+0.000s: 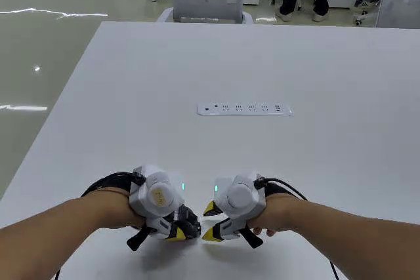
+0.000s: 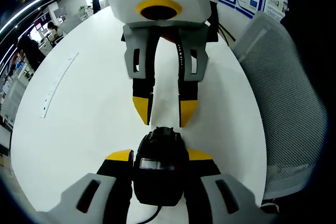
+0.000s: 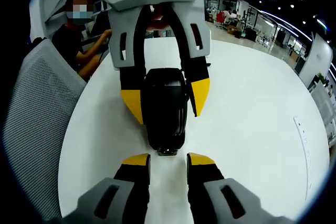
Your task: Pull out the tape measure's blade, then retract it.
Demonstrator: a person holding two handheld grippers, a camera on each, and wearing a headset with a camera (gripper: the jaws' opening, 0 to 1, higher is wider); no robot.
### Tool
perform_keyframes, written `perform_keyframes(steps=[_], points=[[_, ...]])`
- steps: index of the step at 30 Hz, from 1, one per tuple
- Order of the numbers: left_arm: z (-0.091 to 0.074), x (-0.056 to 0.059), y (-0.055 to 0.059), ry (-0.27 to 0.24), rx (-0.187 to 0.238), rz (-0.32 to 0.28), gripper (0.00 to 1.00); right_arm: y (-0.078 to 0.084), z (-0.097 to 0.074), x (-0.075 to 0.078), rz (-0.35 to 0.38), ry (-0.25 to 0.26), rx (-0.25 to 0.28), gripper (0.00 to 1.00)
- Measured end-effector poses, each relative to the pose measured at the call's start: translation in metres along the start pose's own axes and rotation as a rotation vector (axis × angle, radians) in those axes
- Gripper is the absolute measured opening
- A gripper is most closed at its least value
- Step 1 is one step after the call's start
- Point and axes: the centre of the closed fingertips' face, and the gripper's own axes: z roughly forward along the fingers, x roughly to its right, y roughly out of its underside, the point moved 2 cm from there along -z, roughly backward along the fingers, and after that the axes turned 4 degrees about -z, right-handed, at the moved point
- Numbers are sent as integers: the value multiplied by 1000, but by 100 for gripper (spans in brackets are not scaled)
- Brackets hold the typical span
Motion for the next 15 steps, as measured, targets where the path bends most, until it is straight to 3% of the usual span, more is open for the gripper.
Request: perform_keyframes(steps=[6,9,15], points=[[1,0,0,7,3,12,33,0,10,-1,-1,-13,-14,24],[1,0,1,6,8,21,32,0,12,-1,2,-5,-24,16],[1,1,1,-3,-1,22,32,1,14,-1,13,-11,-40,16]])
